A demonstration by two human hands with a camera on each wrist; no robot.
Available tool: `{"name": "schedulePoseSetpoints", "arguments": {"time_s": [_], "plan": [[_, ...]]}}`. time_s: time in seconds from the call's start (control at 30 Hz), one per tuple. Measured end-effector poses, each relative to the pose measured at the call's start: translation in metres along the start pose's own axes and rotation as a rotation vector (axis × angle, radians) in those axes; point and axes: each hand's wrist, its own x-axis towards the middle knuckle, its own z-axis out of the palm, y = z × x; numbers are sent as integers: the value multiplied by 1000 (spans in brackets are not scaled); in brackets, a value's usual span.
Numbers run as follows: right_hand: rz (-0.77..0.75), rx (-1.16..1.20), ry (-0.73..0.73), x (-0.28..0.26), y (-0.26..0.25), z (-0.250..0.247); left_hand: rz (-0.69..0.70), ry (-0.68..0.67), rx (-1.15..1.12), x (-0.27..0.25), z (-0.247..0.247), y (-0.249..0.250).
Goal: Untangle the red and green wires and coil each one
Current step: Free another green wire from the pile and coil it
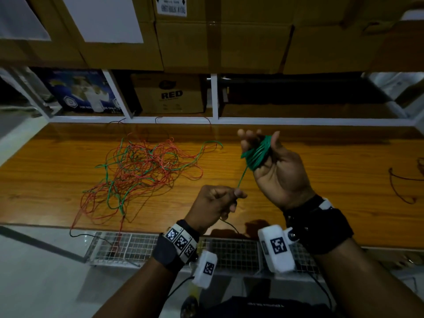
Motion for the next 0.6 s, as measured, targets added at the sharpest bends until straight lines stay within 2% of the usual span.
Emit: {"name": "schedulePoseSetpoints", "arguments": {"time_s": [0.07,0.13,0.23,0.27,0.33,0.4,0.43,0.5,0.6], "plan": [[-104,-32,56,8,-7,-4,-3,-38,57,-5,0,-3],[-126,-88,43,10,-8,-7,-29,-117,88,-8,0,-6],[-111,-367,-27,8,-2,-11,-29,-190,152,-11,3,0],[-122,-587,-29,8,1,-14,-19,-191,182,-11,5,2],[-169,-1239,10,9,8,-21,14,-182,250,-9,4,7],[-71,-1767,-73,8,17,-33,67,-185,349,-8,-1,12],[6,-1883,-115,6,22,-42,83,-186,407,-8,-5,15],[132,-1924,-183,1,25,-56,78,-168,496,-8,-16,21],[352,-1822,-315,-7,15,-60,72,-120,550,-8,-32,28]]}}
